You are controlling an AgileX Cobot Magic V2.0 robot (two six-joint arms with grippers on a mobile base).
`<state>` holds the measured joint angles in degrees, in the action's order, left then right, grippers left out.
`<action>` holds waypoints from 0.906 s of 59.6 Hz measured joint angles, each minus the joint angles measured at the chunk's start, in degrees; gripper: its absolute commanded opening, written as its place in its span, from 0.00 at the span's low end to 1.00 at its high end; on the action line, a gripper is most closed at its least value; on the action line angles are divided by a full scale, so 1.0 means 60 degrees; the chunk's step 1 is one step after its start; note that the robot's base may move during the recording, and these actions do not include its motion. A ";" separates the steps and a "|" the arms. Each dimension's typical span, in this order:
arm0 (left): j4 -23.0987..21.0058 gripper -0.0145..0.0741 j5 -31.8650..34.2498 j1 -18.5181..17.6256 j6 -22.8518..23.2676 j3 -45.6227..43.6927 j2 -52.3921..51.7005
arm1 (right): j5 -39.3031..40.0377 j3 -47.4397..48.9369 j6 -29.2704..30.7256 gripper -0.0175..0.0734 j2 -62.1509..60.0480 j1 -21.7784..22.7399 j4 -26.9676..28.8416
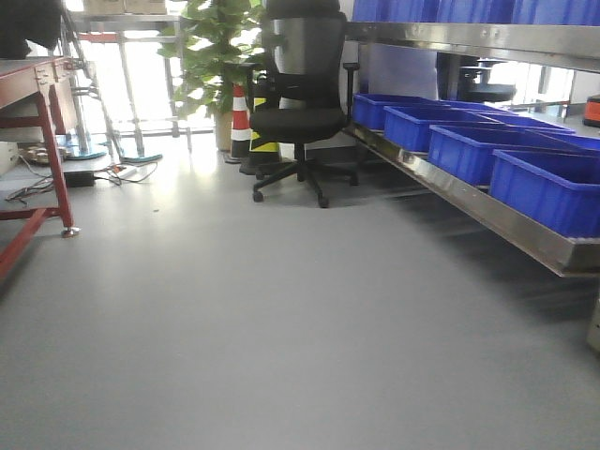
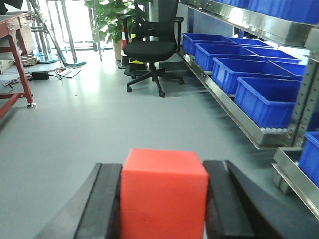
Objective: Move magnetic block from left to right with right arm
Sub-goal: 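Drive past the black chair and blue bins toward the other table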
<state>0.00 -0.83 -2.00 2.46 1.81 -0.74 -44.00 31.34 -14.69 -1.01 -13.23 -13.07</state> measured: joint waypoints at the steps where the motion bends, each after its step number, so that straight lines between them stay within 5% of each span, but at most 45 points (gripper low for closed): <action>1: 0.0000 0.03 0.0000 0.0000 0.0000 0.0000 0.0000 | 0.0000 0.0000 0.0000 0.44 0.0000 0.0000 0.0000; 54: 0.0000 0.03 0.0000 0.0000 0.0000 0.0000 0.0000 | 0.0000 0.0000 0.0000 0.44 0.0000 0.0000 0.0000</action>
<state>0.00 -0.83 -2.00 2.46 1.81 -0.74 -44.00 31.34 -14.69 -1.01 -13.23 -13.07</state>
